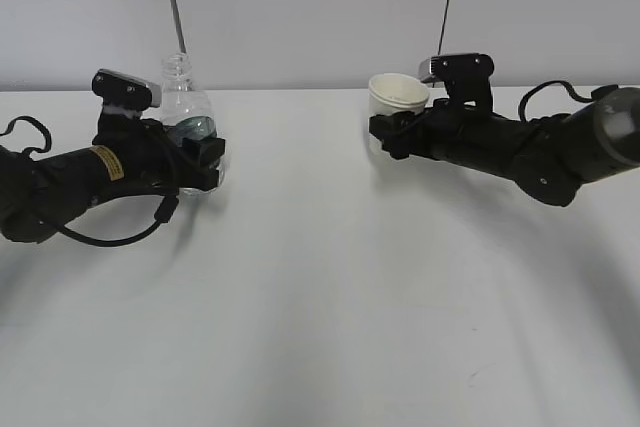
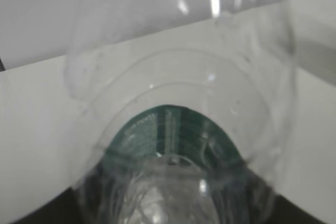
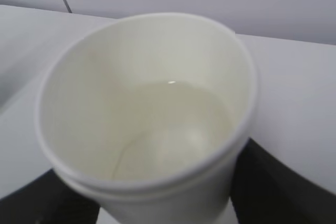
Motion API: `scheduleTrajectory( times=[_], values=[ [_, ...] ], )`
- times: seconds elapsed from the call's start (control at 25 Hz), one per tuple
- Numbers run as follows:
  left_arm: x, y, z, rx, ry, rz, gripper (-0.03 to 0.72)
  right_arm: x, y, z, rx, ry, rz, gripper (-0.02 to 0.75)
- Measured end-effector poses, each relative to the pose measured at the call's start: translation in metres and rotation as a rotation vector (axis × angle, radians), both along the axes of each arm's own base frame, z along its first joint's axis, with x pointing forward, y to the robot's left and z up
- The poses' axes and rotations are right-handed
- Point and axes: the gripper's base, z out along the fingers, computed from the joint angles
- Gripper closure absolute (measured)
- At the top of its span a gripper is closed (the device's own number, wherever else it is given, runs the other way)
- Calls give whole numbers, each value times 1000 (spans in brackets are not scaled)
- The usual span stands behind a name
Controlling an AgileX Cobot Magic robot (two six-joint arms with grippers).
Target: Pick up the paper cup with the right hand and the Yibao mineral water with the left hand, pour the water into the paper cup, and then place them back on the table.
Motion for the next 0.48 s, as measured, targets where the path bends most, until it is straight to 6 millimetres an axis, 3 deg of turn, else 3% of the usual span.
scheduleTrajectory(
  times=[0.48],
  values=[
    [1,1,0,-10,3,19,353,-1,0,-24,-7,37,-3,219]
  ],
)
